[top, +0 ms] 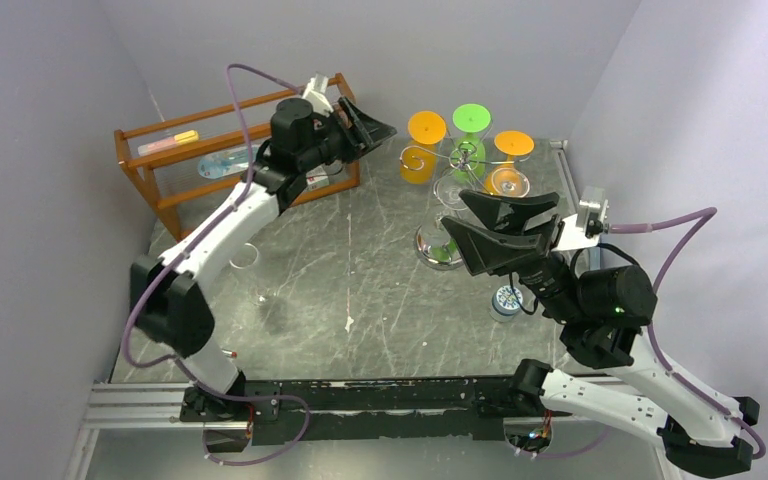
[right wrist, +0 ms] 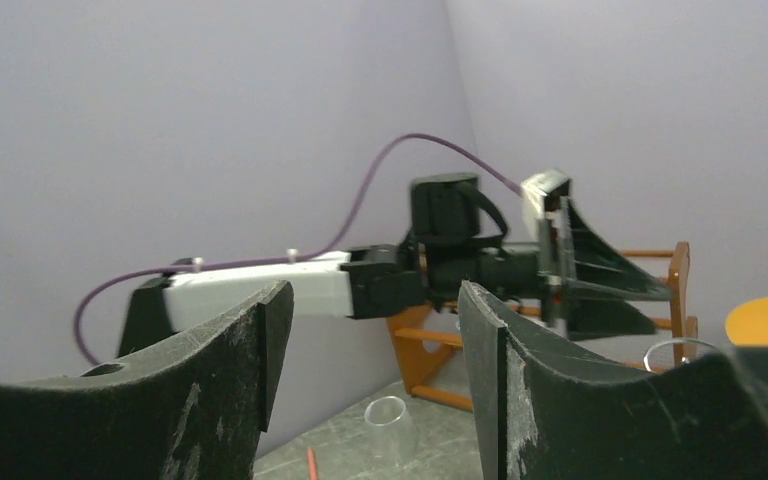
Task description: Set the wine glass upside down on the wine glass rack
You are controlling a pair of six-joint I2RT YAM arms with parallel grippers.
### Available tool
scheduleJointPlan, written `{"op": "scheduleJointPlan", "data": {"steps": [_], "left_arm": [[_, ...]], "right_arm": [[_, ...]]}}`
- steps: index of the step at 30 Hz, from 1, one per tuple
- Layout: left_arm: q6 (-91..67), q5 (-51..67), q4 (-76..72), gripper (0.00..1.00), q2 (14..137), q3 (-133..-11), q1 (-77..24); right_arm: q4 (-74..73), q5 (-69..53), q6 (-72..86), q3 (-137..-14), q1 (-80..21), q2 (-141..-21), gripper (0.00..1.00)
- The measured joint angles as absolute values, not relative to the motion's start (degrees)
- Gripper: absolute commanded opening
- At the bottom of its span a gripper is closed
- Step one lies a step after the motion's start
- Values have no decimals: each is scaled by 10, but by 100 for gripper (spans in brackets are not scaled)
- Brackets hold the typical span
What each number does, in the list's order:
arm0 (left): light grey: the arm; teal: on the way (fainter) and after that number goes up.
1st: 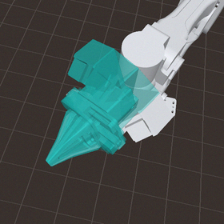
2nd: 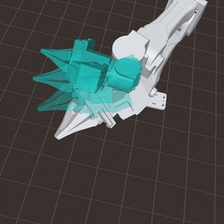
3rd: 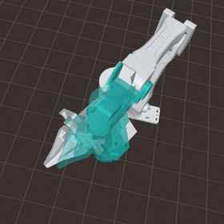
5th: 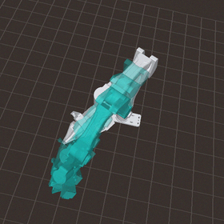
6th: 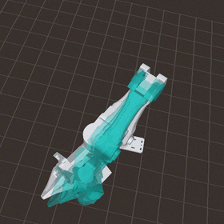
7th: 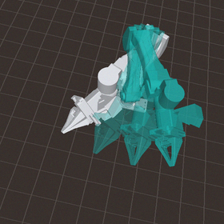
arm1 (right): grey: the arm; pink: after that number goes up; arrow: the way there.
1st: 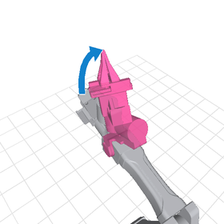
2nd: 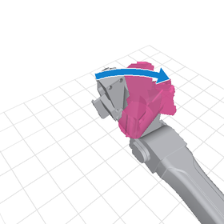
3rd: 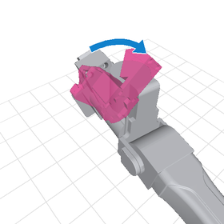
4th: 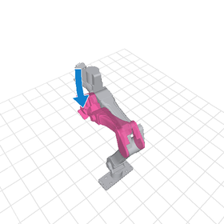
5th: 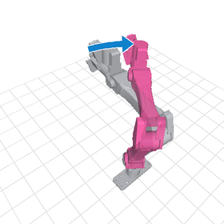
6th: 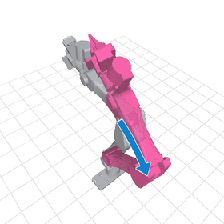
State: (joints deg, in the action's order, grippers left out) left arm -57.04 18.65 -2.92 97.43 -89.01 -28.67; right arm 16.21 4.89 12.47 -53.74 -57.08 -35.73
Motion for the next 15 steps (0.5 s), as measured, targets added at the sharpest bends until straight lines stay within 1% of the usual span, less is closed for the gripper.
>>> {"op": "scheduleJointPlan", "data": {"steps": [3, 4, 5, 7, 11, 13, 15], "left_arm": [[-517, 154, 7, 79, 905, -842, -283], [-494, 140, 23, 87, 877, -825, -283], [-474, 130, 39, 94, 855, -814, -282], [-425, 102, 72, 97, 808, -791, -282], [-332, 28, 167, 92, 719, -745, -282], [-297, -20, 223, 85, 677, -716, -282], [-277, -60, 281, 74, 646, -696, -282]], "right_arm": [[151, 57, 129, -537, -571, -359, 65], [147, 60, 130, -537, -571, -360, 65], [145, 61, 131, -537, -571, -361, 65], [139, 65, 132, -538, -571, -365, 65], [119, 72, 133, -539, -571, -377, 65], [114, 74, 133, -539, -571, -381, 65], [113, 76, 133, -539, -571, -383, 65]]}}
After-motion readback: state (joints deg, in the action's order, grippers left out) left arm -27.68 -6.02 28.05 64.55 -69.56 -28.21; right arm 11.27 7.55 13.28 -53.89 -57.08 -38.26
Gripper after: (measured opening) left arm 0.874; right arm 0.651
